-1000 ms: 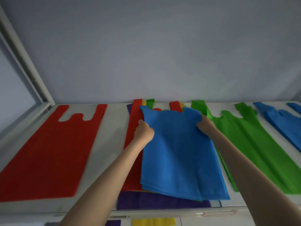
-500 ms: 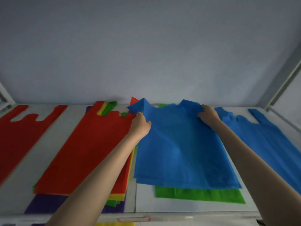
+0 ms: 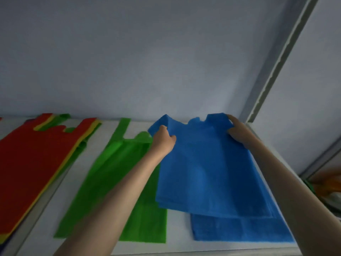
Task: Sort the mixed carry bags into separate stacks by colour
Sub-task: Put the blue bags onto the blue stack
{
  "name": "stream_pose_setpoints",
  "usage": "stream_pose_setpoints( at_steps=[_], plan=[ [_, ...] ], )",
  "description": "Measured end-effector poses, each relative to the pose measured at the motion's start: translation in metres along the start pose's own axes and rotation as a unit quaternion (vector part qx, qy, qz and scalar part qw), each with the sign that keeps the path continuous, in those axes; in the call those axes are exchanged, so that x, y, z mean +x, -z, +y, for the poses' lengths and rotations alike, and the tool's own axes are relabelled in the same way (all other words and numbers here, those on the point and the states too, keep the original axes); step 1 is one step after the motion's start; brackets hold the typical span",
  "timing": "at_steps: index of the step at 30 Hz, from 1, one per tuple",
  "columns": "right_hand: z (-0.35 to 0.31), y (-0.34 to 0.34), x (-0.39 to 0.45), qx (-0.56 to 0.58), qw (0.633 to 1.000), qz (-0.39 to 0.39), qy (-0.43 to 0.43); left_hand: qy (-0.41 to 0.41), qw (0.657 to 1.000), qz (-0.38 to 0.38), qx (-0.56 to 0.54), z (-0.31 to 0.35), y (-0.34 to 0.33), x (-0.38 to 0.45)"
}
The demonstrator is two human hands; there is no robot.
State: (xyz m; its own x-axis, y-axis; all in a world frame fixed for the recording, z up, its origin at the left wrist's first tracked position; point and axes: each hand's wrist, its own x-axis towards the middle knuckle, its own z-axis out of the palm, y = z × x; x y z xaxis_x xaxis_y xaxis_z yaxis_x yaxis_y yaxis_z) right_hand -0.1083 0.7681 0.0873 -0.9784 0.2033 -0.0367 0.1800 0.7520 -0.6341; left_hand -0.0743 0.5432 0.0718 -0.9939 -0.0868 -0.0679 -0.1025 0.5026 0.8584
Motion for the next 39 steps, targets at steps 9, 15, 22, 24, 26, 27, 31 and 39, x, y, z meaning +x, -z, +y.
stream_pose_setpoints(
  at_steps=[9,15,22,24,26,27,31,39],
  plan=[
    [0.119,0.025,0.013,-0.01,0.996,-0.052,-0.069,0.099,0.99,-0.068,0.071,0.002,-0.109,-0.009],
    [0.152,0.013,0.019,0.019,0.984,-0.091,-0.153,0.159,0.971,-0.115,0.135,-0.02,-0.128,-0.007],
    [0.139,0.005,0.018,-0.072,0.992,0.007,-0.108,0.133,0.961,-0.07,0.234,-0.016,-0.128,-0.004],
    [0.124,0.0,0.014,-0.111,0.989,0.062,-0.079,0.128,0.96,-0.067,0.242,-0.019,-0.12,-0.001],
    [0.107,-0.008,0.013,-0.13,0.985,0.099,-0.053,0.129,0.96,-0.053,0.241,-0.025,-0.104,0.003],
    [0.098,-0.014,0.013,-0.127,0.986,0.101,-0.04,0.136,0.96,-0.045,0.24,-0.028,-0.094,0.004],
    [0.057,-0.042,0.012,-0.098,0.994,0.056,-0.01,0.14,0.962,-0.02,0.235,-0.048,-0.046,0.008],
    [-0.032,-0.122,-0.012,-0.056,0.998,-0.005,0.012,0.08,0.955,-0.045,0.281,-0.105,0.051,0.011]
  ],
)
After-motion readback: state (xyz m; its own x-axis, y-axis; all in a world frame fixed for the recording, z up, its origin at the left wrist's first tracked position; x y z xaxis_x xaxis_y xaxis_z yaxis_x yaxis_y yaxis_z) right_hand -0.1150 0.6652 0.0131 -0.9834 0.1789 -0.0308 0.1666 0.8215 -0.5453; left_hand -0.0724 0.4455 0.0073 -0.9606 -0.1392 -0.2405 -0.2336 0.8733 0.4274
